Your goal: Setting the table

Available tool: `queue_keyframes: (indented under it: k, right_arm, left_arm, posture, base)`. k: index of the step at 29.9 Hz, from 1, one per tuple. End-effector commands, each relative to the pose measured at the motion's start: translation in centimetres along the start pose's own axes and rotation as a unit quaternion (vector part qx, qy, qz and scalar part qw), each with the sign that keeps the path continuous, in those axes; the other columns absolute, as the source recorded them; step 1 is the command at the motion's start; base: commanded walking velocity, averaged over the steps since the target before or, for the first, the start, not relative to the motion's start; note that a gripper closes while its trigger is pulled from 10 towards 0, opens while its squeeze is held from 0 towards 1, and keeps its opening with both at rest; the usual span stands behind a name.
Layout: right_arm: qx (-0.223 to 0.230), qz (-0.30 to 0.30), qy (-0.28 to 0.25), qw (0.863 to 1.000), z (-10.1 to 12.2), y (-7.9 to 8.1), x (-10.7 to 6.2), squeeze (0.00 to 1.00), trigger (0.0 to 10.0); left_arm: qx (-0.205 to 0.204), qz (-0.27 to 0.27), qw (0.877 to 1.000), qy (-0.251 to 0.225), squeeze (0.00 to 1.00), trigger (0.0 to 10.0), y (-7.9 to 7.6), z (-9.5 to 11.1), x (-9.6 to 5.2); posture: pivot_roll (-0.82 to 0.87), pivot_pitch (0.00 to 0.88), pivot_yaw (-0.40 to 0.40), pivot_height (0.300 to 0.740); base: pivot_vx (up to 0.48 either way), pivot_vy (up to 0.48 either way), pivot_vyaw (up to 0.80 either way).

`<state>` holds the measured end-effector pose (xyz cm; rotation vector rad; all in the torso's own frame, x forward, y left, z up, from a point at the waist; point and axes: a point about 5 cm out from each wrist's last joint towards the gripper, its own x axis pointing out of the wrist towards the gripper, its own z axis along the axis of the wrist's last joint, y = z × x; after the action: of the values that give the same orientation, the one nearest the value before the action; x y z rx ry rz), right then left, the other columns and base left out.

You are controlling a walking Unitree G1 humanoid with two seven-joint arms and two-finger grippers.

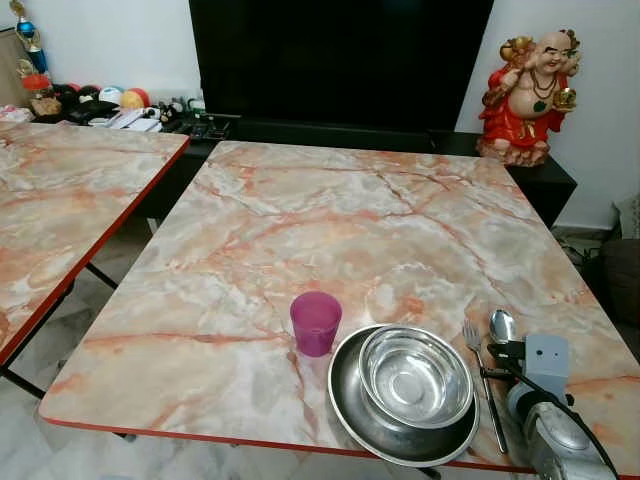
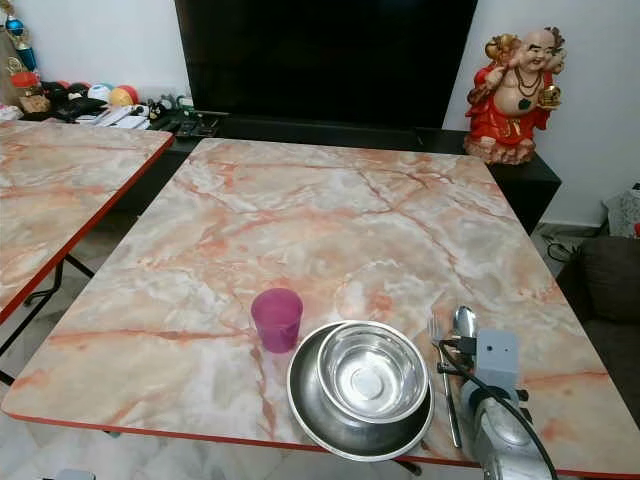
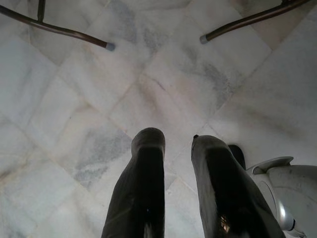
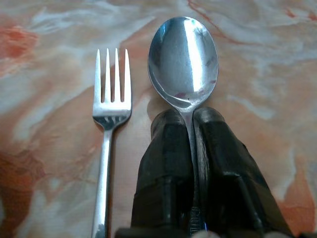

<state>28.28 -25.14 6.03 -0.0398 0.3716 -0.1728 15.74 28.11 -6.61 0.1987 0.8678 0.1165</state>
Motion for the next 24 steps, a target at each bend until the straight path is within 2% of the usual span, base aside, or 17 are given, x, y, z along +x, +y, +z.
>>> queue_keyframes:
  k: [1, 10, 16, 24]
  right_arm:
    - [0.001, -0.009, 0.015, 1.0, -0.8, -0.5, -0.4, 0.0, 10.0]
    - [-0.002, -0.015, 0.022, 1.0, -1.0, -1.0, -1.7, 0.0, 10.0]
    - [-0.003, -0.012, 0.025, 1.0, -1.0, -0.9, -1.9, 0.0, 10.0]
    - [-0.004, 0.008, 0.022, 1.0, -0.7, 0.3, -1.5, 0.0, 10.0]
  left_arm:
    - [-0.002, 0.002, 1.0, 0.006, 0.0, 10.0, 0.1, -0.4, -0.1]
    - [0.0, 0.001, 1.0, 0.007, 0.0, 10.0, 0.1, -0.5, -0.2]
    - [0.0, 0.001, 1.0, 0.007, 0.0, 10.0, 0.1, -0.5, -0.1]
    - [-0.001, 0.002, 1.0, 0.008, 0.0, 10.0, 0.1, -0.5, -0.2]
  posture:
    - [0.07, 0.005, -0.014, 0.74]
    - [0.07, 0.009, -0.014, 0.74]
    - [0.07, 0.009, -0.014, 0.74]
    - [0.07, 0.01, -0.017, 0.74]
  base:
    - [0.0, 0.0, 0.0]
    - [0.0, 0.0, 0.0]
    - [0.0, 0.0, 0.0]
    - [0.0, 0.0, 0.0]
